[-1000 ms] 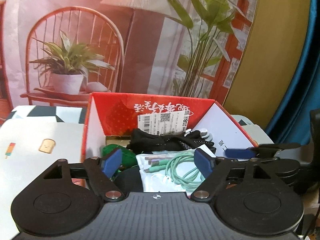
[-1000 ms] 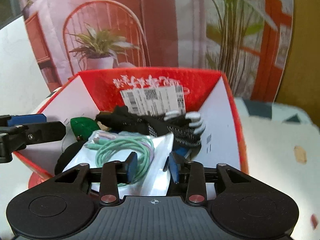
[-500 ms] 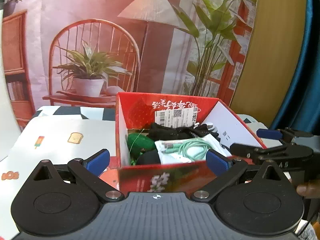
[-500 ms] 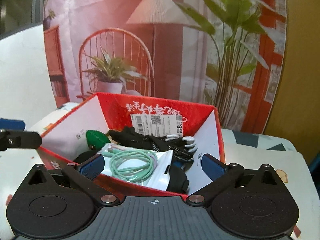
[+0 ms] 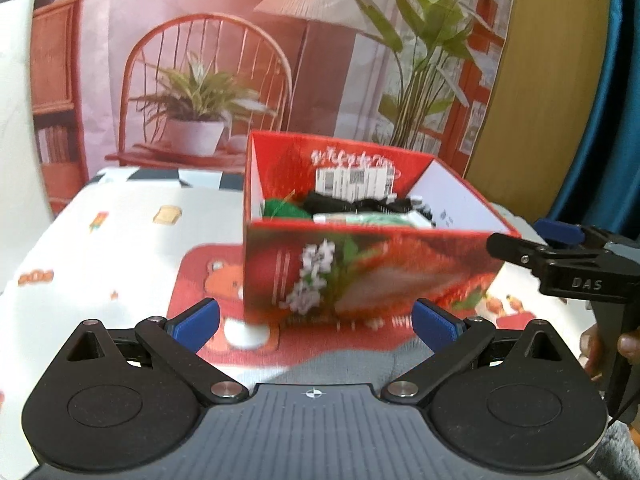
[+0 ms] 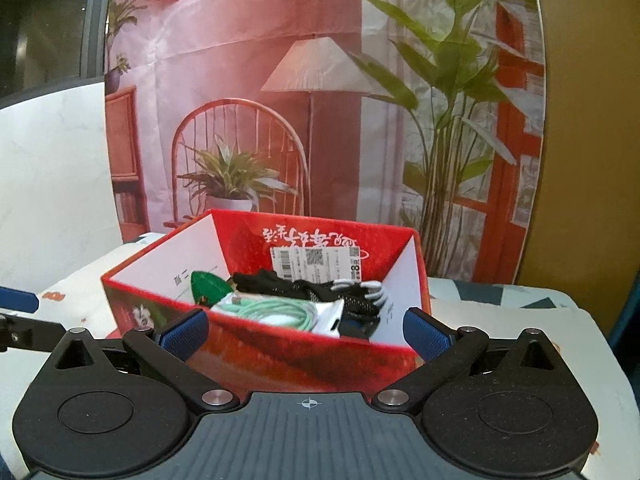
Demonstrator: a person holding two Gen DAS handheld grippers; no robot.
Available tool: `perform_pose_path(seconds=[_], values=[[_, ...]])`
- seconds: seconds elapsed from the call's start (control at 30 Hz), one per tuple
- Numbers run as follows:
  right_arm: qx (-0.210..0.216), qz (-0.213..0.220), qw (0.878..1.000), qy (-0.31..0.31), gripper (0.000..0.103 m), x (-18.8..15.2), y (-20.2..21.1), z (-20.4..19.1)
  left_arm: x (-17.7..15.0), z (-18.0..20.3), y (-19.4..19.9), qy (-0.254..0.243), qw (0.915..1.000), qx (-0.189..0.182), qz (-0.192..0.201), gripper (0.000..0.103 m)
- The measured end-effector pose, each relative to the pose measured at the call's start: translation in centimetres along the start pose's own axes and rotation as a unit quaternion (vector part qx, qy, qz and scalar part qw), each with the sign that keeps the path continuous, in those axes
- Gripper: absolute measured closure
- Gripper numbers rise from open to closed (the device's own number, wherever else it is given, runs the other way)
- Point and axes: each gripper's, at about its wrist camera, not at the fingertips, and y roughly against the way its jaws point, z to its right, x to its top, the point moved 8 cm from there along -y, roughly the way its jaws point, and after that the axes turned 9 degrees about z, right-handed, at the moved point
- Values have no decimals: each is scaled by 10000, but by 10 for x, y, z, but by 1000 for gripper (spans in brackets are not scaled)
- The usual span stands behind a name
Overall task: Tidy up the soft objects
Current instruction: 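Move both tools down to the white cloth on the table, then close both tools on the white cloth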
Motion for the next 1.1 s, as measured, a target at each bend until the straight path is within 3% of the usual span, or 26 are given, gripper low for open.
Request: perform_pose_path(seconds=[0.23, 0.47, 0.77, 0.9, 1.1], values=[[130, -123, 9998, -91, 0, -24, 22, -7, -32, 6, 2, 162, 9993, -100, -323, 0], [-86, -196, 9997, -97, 0, -65, 39, -8, -71, 2, 6, 450, 9966, -127, -674, 1], [-239, -496, 9980, -304, 0, -110, 44, 0, -91, -7, 0, 681, 9934, 0, -920, 4], [-310, -476, 9978, -334, 1, -112, 43, 4, -99, -14, -5, 833, 9913, 70, -1021, 8], [-659, -428, 9958, -467, 7, -118, 41, 21, -104, -24, -10, 944, 9902, 129, -1023, 23]])
